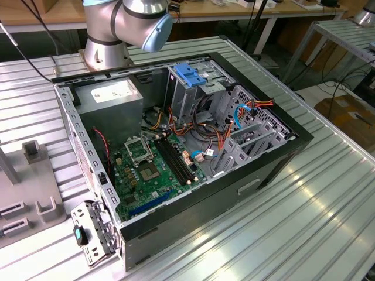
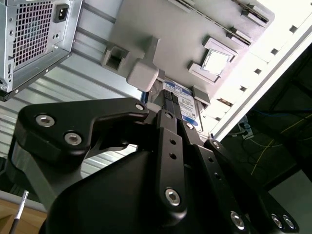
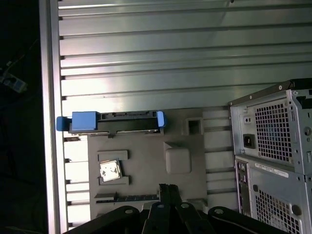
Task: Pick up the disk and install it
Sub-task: 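Reach for the disk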
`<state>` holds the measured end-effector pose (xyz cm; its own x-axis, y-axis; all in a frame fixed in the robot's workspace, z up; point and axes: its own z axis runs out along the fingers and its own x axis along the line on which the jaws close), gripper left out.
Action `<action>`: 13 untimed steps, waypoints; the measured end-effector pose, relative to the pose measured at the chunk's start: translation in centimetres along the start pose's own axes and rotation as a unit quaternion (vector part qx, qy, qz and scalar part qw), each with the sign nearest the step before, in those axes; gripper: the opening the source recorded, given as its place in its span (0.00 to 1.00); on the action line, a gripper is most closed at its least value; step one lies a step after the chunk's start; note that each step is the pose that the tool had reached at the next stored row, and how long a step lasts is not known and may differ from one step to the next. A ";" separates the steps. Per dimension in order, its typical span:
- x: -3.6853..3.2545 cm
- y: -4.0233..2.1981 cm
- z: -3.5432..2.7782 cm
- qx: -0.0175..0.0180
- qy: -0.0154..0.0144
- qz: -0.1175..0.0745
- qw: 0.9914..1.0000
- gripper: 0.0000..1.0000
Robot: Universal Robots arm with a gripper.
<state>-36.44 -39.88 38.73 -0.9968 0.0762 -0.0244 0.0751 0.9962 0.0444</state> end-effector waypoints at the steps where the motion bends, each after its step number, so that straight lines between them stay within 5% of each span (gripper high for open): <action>1: 0.07 0.00 0.00 0.000 0.000 0.000 1.000 0.11; 13: 0.63 -0.05 -0.02 0.000 0.000 0.000 1.000 0.11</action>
<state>-37.08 -39.88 38.73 -0.9968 0.0762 -0.0245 0.0751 0.9962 0.0444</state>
